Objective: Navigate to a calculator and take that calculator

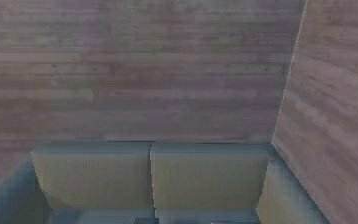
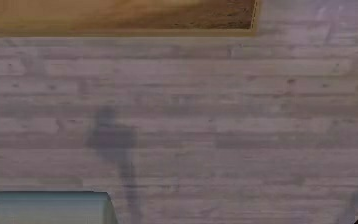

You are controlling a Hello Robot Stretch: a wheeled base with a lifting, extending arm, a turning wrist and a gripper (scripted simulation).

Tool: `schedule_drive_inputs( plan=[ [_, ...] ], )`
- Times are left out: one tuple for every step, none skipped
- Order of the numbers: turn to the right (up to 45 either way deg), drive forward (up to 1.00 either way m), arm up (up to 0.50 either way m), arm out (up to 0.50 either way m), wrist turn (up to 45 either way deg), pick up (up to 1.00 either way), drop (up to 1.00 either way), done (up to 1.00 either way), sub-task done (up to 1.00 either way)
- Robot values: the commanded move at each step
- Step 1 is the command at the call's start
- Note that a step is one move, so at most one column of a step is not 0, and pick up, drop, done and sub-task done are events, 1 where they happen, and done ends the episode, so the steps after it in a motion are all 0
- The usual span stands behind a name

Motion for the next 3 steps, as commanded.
schedule_drive_inputs(
  plan=[
    [-45.0, 0.0, 0.0, 0.0, 0.0, 0.0, 0.0, 0.0, 0.0],
    [-45.0, 0.0, 0.0, 0.0, 0.0, 0.0, 0.0, 0.0, 0.0],
    [-9.0, 0.0, 0.0, 0.0, 0.0, 0.0, 0.0, 0.0, 0.0]
  ],
)
